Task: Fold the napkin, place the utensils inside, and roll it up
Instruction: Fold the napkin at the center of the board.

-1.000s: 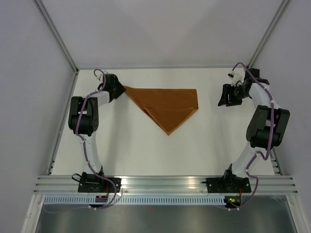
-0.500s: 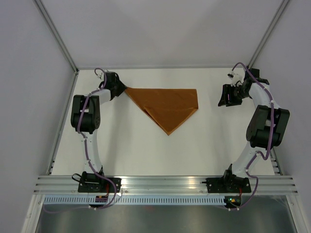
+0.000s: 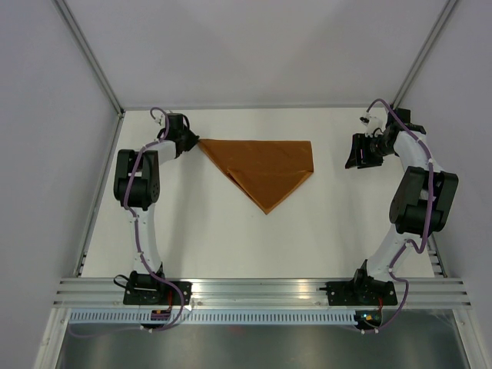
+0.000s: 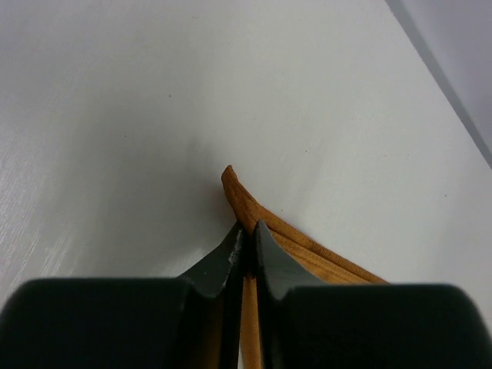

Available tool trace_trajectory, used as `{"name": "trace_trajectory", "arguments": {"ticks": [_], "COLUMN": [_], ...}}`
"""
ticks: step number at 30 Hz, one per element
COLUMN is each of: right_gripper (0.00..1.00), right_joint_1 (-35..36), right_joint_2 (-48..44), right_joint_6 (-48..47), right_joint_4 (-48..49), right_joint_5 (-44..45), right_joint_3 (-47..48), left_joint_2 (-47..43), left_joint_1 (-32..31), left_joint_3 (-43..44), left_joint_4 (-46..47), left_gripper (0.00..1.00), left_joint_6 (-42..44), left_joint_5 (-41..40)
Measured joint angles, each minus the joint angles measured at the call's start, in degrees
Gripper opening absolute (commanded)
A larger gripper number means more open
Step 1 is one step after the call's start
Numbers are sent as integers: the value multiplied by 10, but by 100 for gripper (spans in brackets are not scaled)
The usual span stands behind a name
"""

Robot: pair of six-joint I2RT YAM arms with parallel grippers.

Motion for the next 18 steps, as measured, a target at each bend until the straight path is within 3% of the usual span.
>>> {"name": "trace_trajectory", "arguments": {"ticks": [8, 18], "right_gripper": [59, 59], "right_joint_1": [0, 0], "right_joint_2": [0, 0], "right_joint_6": [0, 0], "right_joint_4": [0, 0], "right_joint_5": [0, 0], "right_joint_3": [0, 0], "left_joint_2": [0, -32], "left_joint_1": [0, -2], "left_joint_3": [-68, -169], "left_joint_4": [130, 291], "left_gripper": [2, 3], "left_joint_6": [1, 11], "left_joint_5": [66, 188]}}
